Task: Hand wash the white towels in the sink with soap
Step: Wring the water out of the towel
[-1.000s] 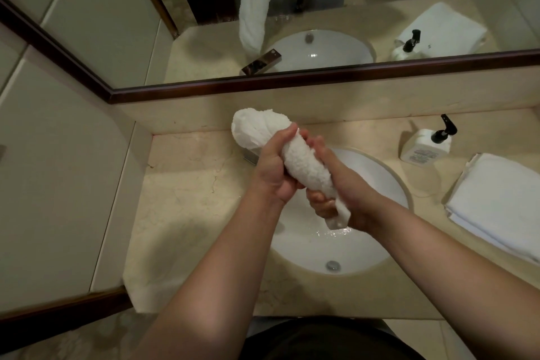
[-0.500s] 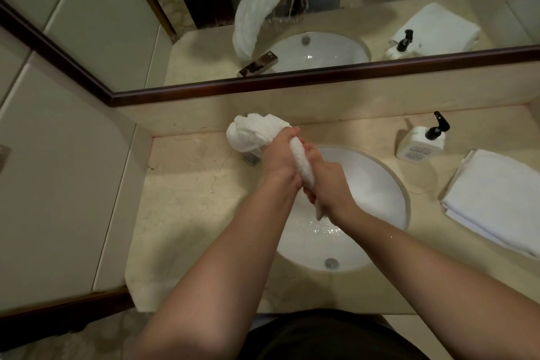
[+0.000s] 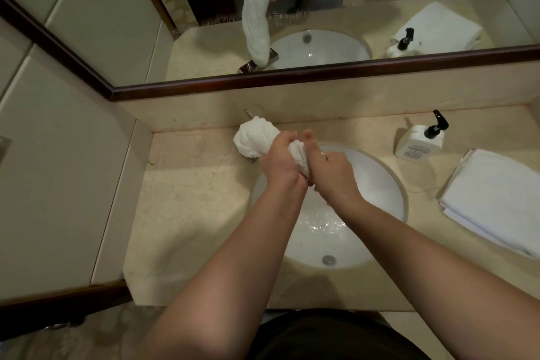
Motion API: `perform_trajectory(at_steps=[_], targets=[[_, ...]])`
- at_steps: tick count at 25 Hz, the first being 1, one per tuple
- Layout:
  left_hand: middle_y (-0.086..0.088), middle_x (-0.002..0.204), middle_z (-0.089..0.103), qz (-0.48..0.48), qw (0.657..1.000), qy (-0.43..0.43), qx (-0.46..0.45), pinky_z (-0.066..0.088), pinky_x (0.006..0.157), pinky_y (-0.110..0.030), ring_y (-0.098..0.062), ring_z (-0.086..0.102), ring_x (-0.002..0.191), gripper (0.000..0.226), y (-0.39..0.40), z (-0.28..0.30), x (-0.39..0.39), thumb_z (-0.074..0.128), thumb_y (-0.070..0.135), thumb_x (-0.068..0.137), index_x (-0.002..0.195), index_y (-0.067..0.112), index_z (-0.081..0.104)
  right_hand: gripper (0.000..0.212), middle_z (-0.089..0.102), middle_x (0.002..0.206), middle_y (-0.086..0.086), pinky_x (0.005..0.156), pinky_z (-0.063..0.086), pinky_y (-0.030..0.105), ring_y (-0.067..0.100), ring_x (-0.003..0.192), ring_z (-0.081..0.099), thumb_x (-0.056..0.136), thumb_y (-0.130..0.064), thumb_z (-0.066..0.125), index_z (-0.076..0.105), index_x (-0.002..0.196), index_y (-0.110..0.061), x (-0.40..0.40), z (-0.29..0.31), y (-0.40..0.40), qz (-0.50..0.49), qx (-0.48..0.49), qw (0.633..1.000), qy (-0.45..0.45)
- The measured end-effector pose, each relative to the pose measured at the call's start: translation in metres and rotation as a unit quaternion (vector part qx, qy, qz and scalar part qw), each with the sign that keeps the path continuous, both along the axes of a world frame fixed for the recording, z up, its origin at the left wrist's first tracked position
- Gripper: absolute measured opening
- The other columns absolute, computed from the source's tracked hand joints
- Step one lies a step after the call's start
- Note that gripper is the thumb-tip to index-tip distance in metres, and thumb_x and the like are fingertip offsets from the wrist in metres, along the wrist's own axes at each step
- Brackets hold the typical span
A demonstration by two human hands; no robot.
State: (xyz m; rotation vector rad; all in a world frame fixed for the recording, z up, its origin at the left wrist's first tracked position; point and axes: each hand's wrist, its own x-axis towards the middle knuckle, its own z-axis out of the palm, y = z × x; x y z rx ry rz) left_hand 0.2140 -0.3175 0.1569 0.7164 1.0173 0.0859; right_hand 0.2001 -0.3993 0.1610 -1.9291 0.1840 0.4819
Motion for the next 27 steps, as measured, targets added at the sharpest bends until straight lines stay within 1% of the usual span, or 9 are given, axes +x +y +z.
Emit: perform_trajectory(at_steps=[4,6,10,13,17,20,22,24,27], targets=[[-0.002,0.056,0.052,0.032,0.999,-0.006,-0.002,0.045,0.050,-0.027,-0.020,0.054,0.045,0.021,0.007,-0.002,0.003,0.068,0.014,0.071,0.078,0.010,0.048,0.083,0.070,0.066,0.007,0.058,0.049,0.033,0.018,0.060,0.064,0.088,-0.079,0.026,0.073,0.078,-0.011,-0.007,-0.007,0.006,-0.038,0.034,0.997,0.055],[-0.001,0.054,0.050,0.043,0.999,-0.007,0.015,0.045,0.053,-0.027,-0.018,0.053,0.045,0.019,0.008,-0.001,0.004,0.067,0.010,0.073,0.073,0.010,0.048,0.083,0.070,0.072,0.008,0.063,0.050,0.033,0.021,0.068,0.065,0.090,-0.077,0.023,0.072,0.078,-0.012,-0.009,-0.010,0.007,-0.036,0.022,0.998,0.048],[-0.004,0.063,0.050,0.043,0.998,-0.003,0.038,0.048,0.053,-0.028,-0.019,0.055,0.051,0.022,0.011,-0.002,0.004,0.066,0.005,0.073,0.087,0.006,0.049,0.078,0.058,0.061,0.002,0.053,0.039,0.026,0.016,0.058,0.053,0.100,-0.062,0.025,0.063,0.071,0.000,-0.009,-0.013,0.007,-0.025,0.022,0.999,0.006],[-0.004,0.067,0.054,0.029,0.999,-0.014,0.037,0.051,0.054,-0.028,-0.018,0.059,0.053,0.021,0.012,0.001,0.003,0.070,0.007,0.075,0.087,0.005,0.052,0.077,0.058,0.060,0.004,0.056,0.040,0.030,0.016,0.057,0.053,0.101,-0.058,0.027,0.062,0.071,0.003,-0.007,-0.016,0.007,-0.035,0.031,0.999,-0.027],[-0.006,0.089,0.068,0.020,0.996,-0.048,0.078,0.060,0.083,-0.040,-0.022,0.070,0.085,0.041,0.012,0.010,-0.001,0.075,0.042,0.083,0.104,0.008,0.065,0.070,0.065,0.066,0.004,0.058,0.046,0.028,0.014,0.059,0.059,0.099,-0.062,0.028,0.068,0.072,-0.012,-0.002,-0.006,0.006,-0.013,0.029,0.999,0.021],[-0.013,0.107,0.067,-0.026,0.991,-0.102,0.085,0.055,0.088,-0.038,-0.029,0.067,0.105,0.060,0.017,0.012,-0.006,0.046,0.057,0.094,0.125,0.007,0.061,0.058,0.073,0.093,-0.002,0.082,0.052,0.030,0.012,0.087,0.067,0.097,-0.064,0.034,0.073,0.098,-0.020,0.012,0.001,-0.004,0.046,0.064,0.996,0.040],[-0.010,0.107,0.071,-0.089,0.982,-0.096,0.133,0.056,0.086,-0.033,-0.025,0.068,0.105,0.041,0.016,0.014,-0.011,0.046,0.042,0.100,0.118,0.011,0.065,0.055,0.074,0.106,-0.002,0.092,0.052,0.036,0.016,0.102,0.068,0.089,-0.067,0.043,0.070,0.113,-0.026,0.017,0.009,-0.009,0.102,0.162,0.978,0.084],[-0.006,0.110,0.073,-0.132,0.972,-0.101,0.164,0.057,0.087,-0.031,-0.018,0.070,0.102,0.022,0.015,0.018,-0.015,0.059,0.030,0.098,0.113,0.016,0.066,0.045,0.074,0.095,0.007,0.080,0.055,0.036,0.026,0.089,0.070,0.088,-0.056,0.057,0.069,0.108,-0.017,0.015,0.015,-0.013,0.139,0.212,0.961,0.109],[-0.011,0.117,0.069,-0.168,0.970,-0.164,0.066,0.057,0.084,-0.032,-0.024,0.067,0.108,0.048,0.026,0.016,-0.019,0.069,0.035,0.091,0.129,0.006,0.060,0.037,0.064,0.073,0.009,0.056,0.050,0.027,0.021,0.066,0.059,0.086,-0.043,0.069,0.067,0.093,-0.007,0.007,0.023,-0.015,0.097,0.250,0.955,0.128]])
